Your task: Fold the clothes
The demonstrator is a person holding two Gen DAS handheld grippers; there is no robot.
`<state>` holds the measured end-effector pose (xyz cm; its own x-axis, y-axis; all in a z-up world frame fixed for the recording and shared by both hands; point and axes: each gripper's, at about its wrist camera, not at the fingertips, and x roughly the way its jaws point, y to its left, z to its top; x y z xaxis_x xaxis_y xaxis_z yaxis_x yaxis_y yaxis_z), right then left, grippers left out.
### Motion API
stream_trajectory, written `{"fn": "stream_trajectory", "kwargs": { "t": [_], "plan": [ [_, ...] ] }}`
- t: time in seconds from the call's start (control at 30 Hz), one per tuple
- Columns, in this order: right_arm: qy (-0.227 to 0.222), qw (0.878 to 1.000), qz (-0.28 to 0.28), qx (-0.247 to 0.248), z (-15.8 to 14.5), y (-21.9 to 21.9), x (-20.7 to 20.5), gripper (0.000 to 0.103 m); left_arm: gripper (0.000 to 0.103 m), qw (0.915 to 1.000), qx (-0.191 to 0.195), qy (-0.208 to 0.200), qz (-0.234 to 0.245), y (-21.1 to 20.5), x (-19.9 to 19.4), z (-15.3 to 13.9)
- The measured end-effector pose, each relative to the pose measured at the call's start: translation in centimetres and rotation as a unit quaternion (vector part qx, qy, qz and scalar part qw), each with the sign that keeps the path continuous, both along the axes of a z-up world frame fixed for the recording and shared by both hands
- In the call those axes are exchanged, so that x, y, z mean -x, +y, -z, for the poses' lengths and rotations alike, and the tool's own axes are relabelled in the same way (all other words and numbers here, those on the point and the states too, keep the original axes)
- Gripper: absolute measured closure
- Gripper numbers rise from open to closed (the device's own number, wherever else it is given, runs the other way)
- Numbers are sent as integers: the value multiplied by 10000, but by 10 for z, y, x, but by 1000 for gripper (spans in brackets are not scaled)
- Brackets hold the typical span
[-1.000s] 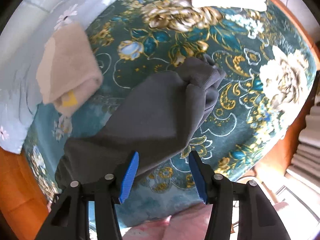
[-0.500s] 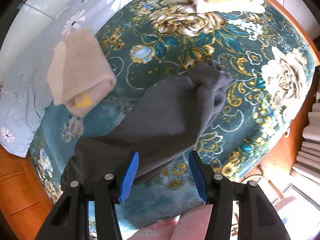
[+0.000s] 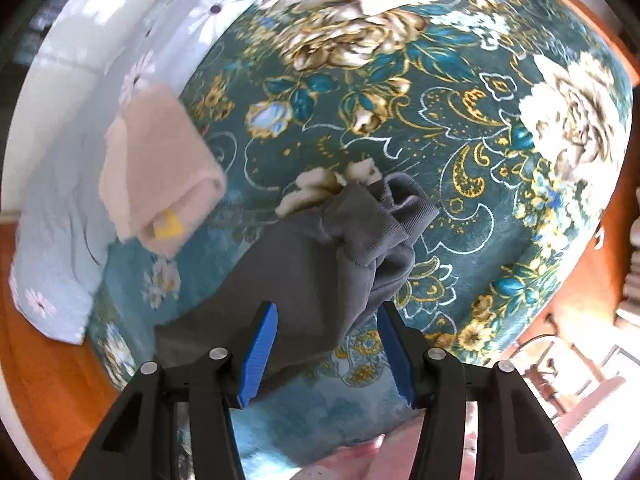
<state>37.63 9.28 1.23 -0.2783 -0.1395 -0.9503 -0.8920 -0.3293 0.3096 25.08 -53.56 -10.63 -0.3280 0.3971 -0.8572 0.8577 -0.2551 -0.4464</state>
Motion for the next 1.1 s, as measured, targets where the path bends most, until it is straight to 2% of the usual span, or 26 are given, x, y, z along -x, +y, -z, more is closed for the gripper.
{"fn": "stream_trajectory", "kwargs": {
  "t": [0.07, 0.17, 0.27, 0.3, 0.37, 0.43, 0.6, 0.77, 0.8, 0.83, 0.9, 1.1],
  "plan": [
    [128, 9997, 178, 117, 8, 6, -6, 47, 65, 9998, 45, -192, -61, -6, -6, -7],
    [272, 9984, 365, 337, 25, 14, -14, 47, 63, 9987, 384, -287, -146, -3, -19, -37],
    [348, 9968, 460, 554, 45, 20, -20, 47, 56, 9972, 683, -297, -71, 5, -3, -57],
    [384, 9960, 487, 639, 54, 22, -21, 47, 56, 9970, 710, -305, 27, 9, 15, -59],
    [455, 9942, 539, 809, 73, 27, -24, 47, 56, 9963, 743, -286, 326, 27, 21, -72],
    [496, 9926, 564, 956, 89, 29, -23, 47, 56, 9944, 830, -277, 589, 48, 43, -75],
    [597, 9874, 626, 1322, 132, 34, -21, 47, 56, 9844, 1159, -243, 1300, 96, 43, -112],
    [706, 9827, 618, 1595, 161, 34, -14, 48, 56, 9756, 1383, -230, 1691, 131, 48, -130],
    [731, 9821, 600, 1629, 165, 33, -12, 55, 56, 9743, 1398, -241, 1749, 136, 45, -133],
    [793, 9834, 496, 1553, 159, 34, -12, 66, 56, 9730, 1414, -251, 1808, 141, 43, -136],
    [915, 9855, 289, 1402, 148, 37, -12, 77, 56, 9706, 1432, -258, 1920, 149, 39, -141],
    [1276, 9868, -334, 941, 114, 45, -12, 84, 56, 9680, 1376, -273, 2080, 170, 42, -140]
  ]
}}
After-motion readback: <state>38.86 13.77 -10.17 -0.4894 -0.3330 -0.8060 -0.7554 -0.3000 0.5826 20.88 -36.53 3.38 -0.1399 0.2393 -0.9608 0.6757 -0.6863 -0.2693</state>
